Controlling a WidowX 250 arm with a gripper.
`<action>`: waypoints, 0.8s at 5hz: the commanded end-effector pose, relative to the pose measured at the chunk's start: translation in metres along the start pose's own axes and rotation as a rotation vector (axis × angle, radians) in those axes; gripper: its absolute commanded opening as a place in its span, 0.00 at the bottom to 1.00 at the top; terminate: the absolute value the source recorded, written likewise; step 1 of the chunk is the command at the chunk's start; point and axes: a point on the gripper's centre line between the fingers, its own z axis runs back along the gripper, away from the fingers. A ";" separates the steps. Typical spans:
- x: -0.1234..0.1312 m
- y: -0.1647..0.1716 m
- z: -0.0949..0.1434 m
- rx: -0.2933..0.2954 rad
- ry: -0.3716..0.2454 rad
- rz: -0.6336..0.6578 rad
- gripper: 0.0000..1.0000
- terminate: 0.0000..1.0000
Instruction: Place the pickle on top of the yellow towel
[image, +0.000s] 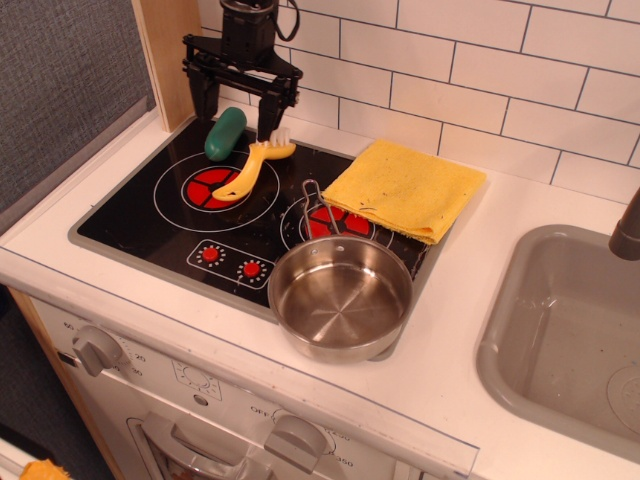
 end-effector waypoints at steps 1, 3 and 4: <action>0.000 0.031 0.017 0.003 -0.042 0.063 1.00 0.00; -0.003 0.030 0.002 0.011 0.008 0.072 1.00 0.00; -0.002 0.027 -0.004 0.022 0.029 0.070 1.00 0.00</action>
